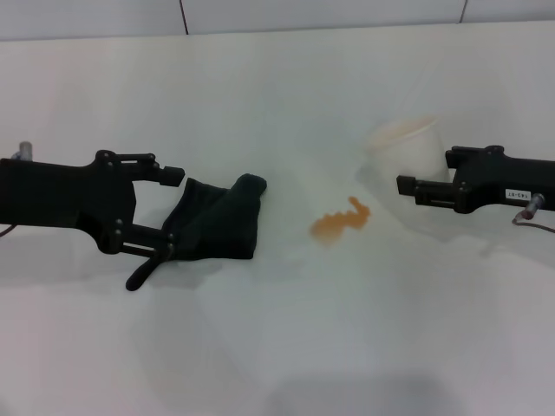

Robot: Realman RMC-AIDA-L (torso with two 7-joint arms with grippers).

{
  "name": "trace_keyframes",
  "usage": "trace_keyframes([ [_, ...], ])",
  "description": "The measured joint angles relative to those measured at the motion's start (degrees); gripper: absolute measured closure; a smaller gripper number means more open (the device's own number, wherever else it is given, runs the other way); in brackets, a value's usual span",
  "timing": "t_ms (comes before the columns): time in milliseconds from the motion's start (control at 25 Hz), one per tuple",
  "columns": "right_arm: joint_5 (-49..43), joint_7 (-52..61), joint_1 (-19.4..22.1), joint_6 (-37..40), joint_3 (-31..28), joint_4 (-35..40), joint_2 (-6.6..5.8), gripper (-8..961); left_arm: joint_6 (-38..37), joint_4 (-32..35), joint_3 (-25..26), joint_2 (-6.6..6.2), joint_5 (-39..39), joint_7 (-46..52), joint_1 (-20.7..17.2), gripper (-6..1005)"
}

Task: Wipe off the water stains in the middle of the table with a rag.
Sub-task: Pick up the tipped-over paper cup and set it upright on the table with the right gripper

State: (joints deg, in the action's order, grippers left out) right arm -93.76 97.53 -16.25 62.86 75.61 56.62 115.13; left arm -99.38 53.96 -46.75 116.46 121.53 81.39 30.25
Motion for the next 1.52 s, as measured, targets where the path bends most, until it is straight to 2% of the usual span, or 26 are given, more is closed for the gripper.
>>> trace_keyframes([
  [480,21.5,-27.3,-0.3,-0.5,-0.6,-19.2,0.08,303,-0.1,0.5,0.0,0.90,0.0,0.0,0.0,131],
  [880,30.9,-43.9,-0.6,2.2,0.3,-29.6,0.28,301,-0.3,0.5,-0.1,1.40,0.0,0.1,-0.1,131],
  [1520,33.1,-47.0,-1.6,1.9,4.6,-31.3,0.35,299,-0.2,0.6,-0.4,1.58,0.2,0.0,0.0,131],
])
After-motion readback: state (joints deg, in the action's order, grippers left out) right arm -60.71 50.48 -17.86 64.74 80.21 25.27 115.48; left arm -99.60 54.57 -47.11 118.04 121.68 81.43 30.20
